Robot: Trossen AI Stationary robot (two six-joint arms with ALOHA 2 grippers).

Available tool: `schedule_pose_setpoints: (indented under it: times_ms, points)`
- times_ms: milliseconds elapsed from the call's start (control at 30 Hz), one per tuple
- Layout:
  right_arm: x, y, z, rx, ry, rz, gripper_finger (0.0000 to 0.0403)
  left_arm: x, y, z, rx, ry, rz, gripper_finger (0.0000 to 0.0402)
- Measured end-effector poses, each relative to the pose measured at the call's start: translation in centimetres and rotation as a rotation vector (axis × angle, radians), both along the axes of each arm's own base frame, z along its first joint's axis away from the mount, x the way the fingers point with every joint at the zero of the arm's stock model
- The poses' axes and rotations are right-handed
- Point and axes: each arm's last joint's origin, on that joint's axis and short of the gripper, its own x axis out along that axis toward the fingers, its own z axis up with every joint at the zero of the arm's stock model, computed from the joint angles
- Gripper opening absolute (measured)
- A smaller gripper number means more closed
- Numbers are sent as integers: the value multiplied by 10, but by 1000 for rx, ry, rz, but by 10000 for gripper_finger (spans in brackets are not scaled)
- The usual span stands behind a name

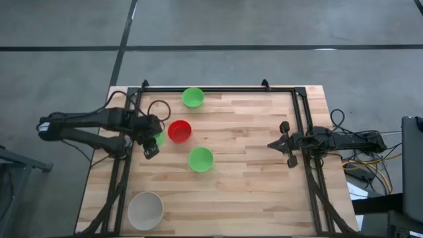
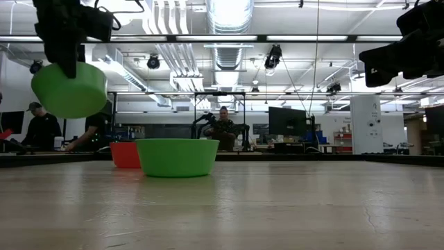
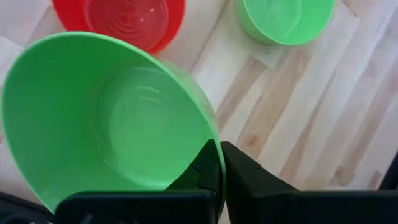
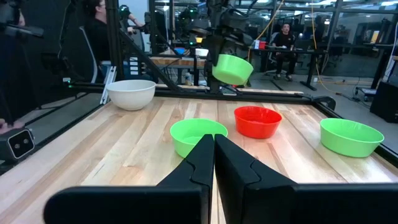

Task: Nest bowls inside each other
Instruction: Stack the top left green bowl on top of the grey bowl

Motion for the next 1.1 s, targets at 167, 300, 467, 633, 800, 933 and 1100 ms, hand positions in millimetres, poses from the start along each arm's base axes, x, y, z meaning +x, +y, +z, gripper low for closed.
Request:
schedule_pose_setpoints:
  times_ms: [167, 300, 467, 633, 800, 933, 1100]
  points:
    - [0, 0, 0, 0, 0, 0, 9, 0, -10, 0, -19, 4, -22, 5]
    - [0, 0, 0, 0, 0, 0, 9, 0, -16, 0, -19, -1, -31, 6]
    - [0, 0, 0, 0, 0, -1, 9, 5, -27, 3, -27, -63, -91, 5]
    - [0, 0, 0, 0, 0, 0, 9, 7, -40, 6, -41, -117, -164, 5]
    - [0, 0, 0, 0, 0, 0, 9, 4, -51, 6, -53, -115, -204, 5]
    - [0, 0, 0, 0, -1, 0, 9, 1, -62, 6, -65, -110, -274, 5]
    - [0, 0, 0, 0, 0, 0, 9, -7, -77, 5, -86, -97, -386, 5]
